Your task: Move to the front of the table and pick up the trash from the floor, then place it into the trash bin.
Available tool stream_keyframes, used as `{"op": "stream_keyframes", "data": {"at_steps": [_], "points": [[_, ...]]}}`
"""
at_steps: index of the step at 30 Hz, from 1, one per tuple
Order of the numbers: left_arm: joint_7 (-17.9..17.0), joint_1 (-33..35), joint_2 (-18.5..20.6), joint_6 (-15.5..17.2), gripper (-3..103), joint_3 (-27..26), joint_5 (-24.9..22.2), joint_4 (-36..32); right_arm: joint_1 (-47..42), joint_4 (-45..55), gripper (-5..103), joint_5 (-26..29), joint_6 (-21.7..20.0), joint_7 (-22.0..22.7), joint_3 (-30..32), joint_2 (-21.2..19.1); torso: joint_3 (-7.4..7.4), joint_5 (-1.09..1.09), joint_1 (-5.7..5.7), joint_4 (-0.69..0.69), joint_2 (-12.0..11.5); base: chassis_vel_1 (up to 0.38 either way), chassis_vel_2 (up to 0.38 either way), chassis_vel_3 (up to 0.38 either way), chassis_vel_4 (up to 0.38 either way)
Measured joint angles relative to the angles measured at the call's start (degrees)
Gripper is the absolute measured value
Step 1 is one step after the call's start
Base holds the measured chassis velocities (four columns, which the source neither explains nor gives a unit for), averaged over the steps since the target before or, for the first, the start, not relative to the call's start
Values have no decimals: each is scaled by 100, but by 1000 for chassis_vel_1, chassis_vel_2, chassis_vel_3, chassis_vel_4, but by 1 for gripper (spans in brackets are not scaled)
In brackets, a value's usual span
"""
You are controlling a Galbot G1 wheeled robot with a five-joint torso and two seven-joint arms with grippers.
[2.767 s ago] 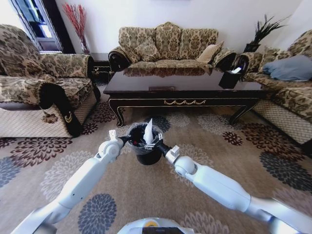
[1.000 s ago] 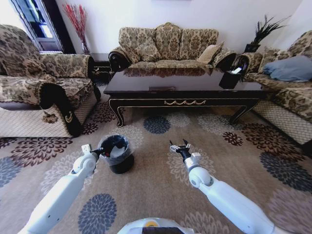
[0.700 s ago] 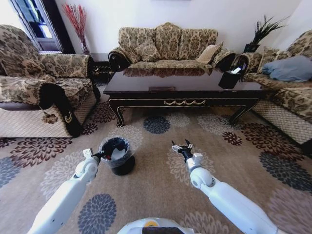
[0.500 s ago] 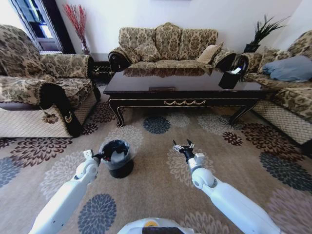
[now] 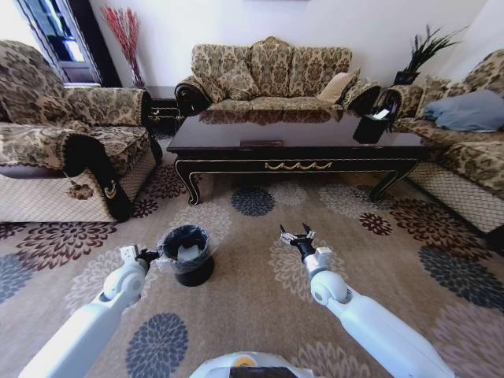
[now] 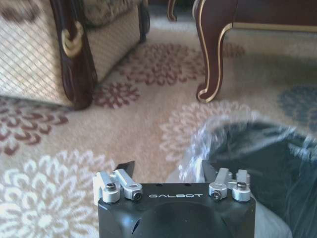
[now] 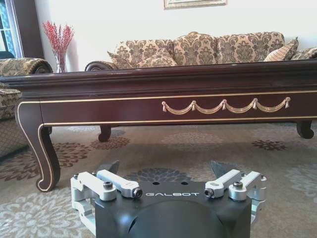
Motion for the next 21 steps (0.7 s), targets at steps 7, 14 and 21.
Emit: {"op": "stream_keyframes", "data": {"at_steps": [7, 14, 21], "points": [[70, 155, 77, -153, 97, -438, -69, -388, -94, 91, 100, -44, 0, -1, 86, 26, 0, -1, 0, -1, 0, 0, 0, 0, 0], [996, 895, -68, -767, 100, -1654, 333, -1114, -274, 136, 100, 174, 332, -46, 549, 20, 0, 1, 0, -1, 0, 0, 0, 0, 0], [2261, 1544, -355, -1614, 100, -2507, 545, -1199, -443, -80, 100, 46, 1123, -994, 1095, -40, 0, -1, 0, -2, 0, 0, 0, 0, 0]]}}
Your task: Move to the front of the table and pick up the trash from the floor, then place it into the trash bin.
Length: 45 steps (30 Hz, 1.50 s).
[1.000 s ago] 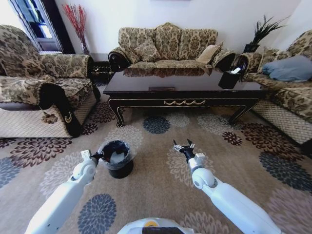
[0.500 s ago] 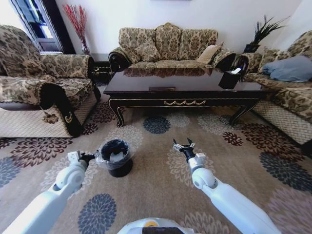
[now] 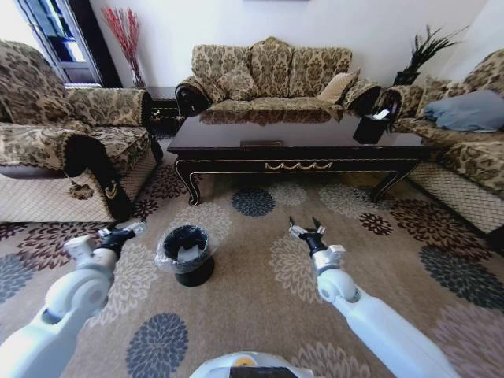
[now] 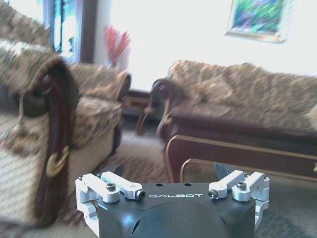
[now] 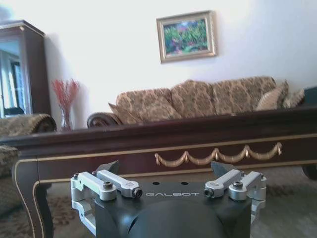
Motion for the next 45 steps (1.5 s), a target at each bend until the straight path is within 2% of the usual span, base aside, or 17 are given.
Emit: {"op": "stream_keyframes", "data": {"at_steps": [3, 5, 7, 10, 12, 17, 29, 33, 41, 45], "points": [[713, 225, -252, -376, 100, -327, 445, 10, -164, -105, 100, -167, 362, -499, 353, 60, 0, 0, 0, 0, 0, 0, 0, 0, 0], [798, 260, -328, -438, 100, -379, 509, 19, -199, -136, 100, -214, 453, -610, 429, 85, 0, 2, 0, 0, 0, 0, 0, 0, 0], [877, 363, -570, -530, 100, -448, 579, 36, -330, -198, 100, -313, 667, -828, 624, 160, 0, 1, 0, 1, 0, 0, 0, 0, 0], [863, 475, -801, -602, 100, -449, 807, 101, -540, -203, 100, -414, 753, -873, 809, 204, 0, 0, 0, 1, 0, 0, 0, 0, 0], [797, 527, -922, -614, 100, -447, 1019, 101, -777, -178, 100, -684, 754, -871, 1010, 201, 0, 1, 1, 0, 0, 0, 0, 0, 0], [772, 573, -969, -583, 100, -505, 1160, -43, -1160, 2, 100, -975, 651, -847, 1335, 139, 0, 2, 1, -1, 0, 0, 0, 0, 0], [711, 551, -941, -545, 100, -202, 1286, -239, -1764, 439, 100, -909, 218, -498, 1809, 84, 0, 0, 1, 0, 0, 0, 0, 0, 0], [643, 523, -963, -517, 100, -81, 1394, -277, -1926, 624, 100, -754, 41, -242, 1920, 208, 1, 0, 1, 1, -1, 15, -13, -10, 11], [293, 594, -1108, -414, 100, 125, 1515, -422, -2033, 673, 100, -811, -13, -165, 1990, 503, 1, 0, 2, 2, -1, 125, -114, -123, 133], [264, 597, -1132, -399, 100, 181, 1541, -488, -2045, 650, 100, -856, -11, -170, 2035, 526, 0, 0, 1, 1, -1, 252, -224, -253, 244]]}}
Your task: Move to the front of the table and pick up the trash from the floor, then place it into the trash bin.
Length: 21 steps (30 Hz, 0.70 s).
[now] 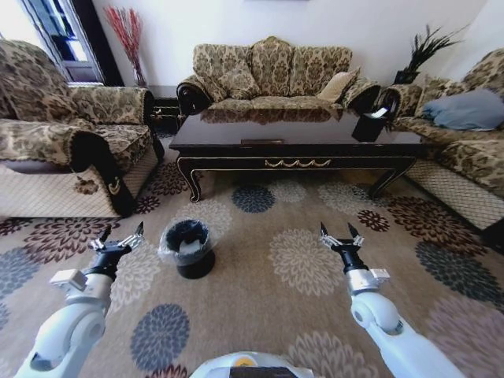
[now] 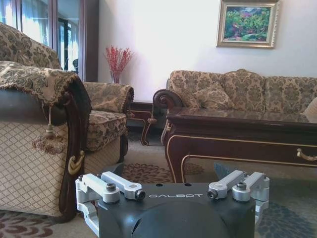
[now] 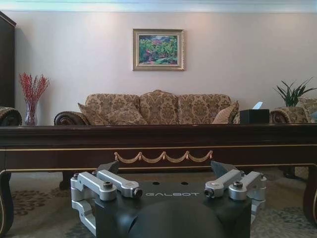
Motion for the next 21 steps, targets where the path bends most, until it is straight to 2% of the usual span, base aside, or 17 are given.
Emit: {"op": "stream_keyframes", "data": {"at_steps": [15, 17, 19, 21], "points": [[-51, -117, -44, 57, 100, 271, 130, -46, -24, -93, 100, -51, 32, -23, 37, 35, -1, 4, -1, -1, 1, 314, -326, -319, 315], [-51, -134, -44, 57, 100, 292, 130, -34, -24, -105, 100, -55, 33, -25, 37, 35, 1, -5, 0, 0, 0, 370, -371, -387, 383], [-52, -158, -39, 57, 100, 318, 132, -18, -23, -130, 100, -75, 41, -27, 34, 45, 0, 5, -1, -1, 0, 371, -357, -362, 344], [-53, -162, -39, 57, 100, 330, 137, -9, -23, -140, 100, -82, 44, -28, 29, 48, 0, 3, -1, 0, 0, 374, -340, -367, 349]]}}
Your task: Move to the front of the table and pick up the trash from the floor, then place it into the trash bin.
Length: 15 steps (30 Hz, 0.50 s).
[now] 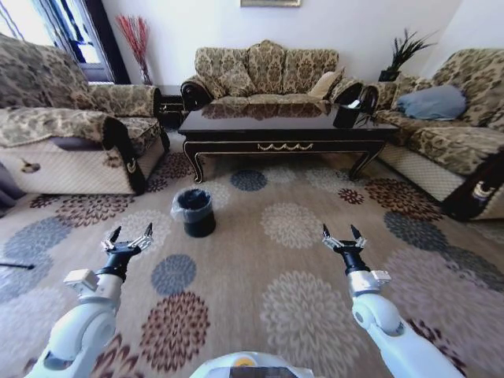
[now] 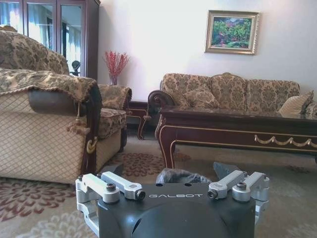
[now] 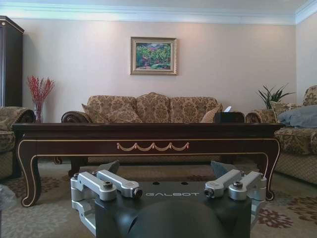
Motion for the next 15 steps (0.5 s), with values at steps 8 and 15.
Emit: {"op": "stream_keyframes", "data": {"at_steps": [8, 15], "points": [[-2, -24, -26, 0, 100, 128, 100, 29, 16, -59, 100, -28, 32, -10, -19, 21, 1, -1, 0, 1, 1, 365, -349, -342, 359], [-3, -9, -40, -6, 100, 159, 151, 19, -15, -70, 100, -71, 80, -29, -16, 53, 0, 2, 0, -1, 1, 333, -337, -331, 345]]}}
